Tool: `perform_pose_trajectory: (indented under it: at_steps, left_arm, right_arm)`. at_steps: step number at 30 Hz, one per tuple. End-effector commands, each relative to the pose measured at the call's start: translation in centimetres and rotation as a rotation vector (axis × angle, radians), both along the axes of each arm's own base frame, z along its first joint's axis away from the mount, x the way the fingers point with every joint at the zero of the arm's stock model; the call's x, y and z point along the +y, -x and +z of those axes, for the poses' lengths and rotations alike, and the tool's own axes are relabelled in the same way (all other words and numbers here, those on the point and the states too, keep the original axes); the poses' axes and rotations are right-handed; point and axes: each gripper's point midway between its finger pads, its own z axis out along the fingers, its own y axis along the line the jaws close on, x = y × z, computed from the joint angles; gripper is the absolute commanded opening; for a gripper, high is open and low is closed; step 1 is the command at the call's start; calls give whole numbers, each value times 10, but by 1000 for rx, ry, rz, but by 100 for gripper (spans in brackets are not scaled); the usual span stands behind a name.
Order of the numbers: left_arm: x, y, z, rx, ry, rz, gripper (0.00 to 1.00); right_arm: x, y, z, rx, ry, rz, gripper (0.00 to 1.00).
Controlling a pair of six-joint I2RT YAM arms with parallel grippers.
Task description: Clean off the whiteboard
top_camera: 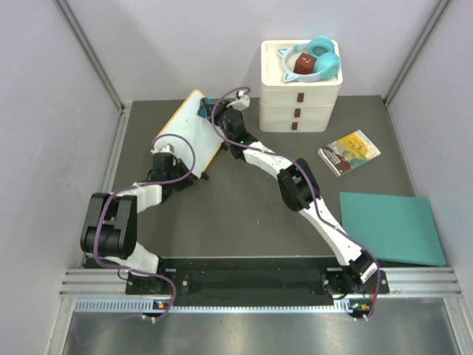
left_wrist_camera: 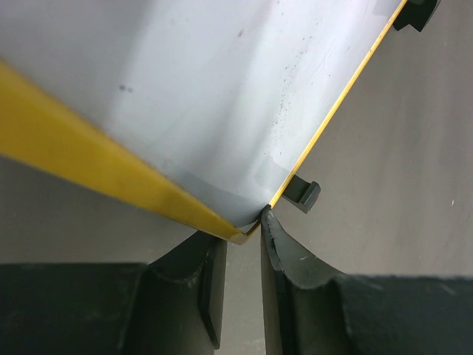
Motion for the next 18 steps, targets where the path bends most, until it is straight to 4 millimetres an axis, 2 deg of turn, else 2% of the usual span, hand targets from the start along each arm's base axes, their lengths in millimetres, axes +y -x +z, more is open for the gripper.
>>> perform_pose_trajectory:
  at_steps: [1, 9, 13, 17, 18]
  left_arm:
    - [25, 67, -59, 278, -156, -4, 0]
    - [23, 66, -59, 273, -162, -11, 0]
    - [22, 67, -59, 276, -164, -13, 0]
    - [22, 66, -58, 273, -164, -13, 0]
    - [22, 66, -58, 271, -166, -14, 0]
  right_arm:
    - [10, 8, 43, -75, -46, 30, 0]
    - [17, 19, 76, -131, -91, 50, 0]
    - [27, 29, 82, -157, -97, 79, 0]
    - [37, 35, 75, -154, -107, 105, 0]
    - [41, 37, 68, -149, -109, 110, 0]
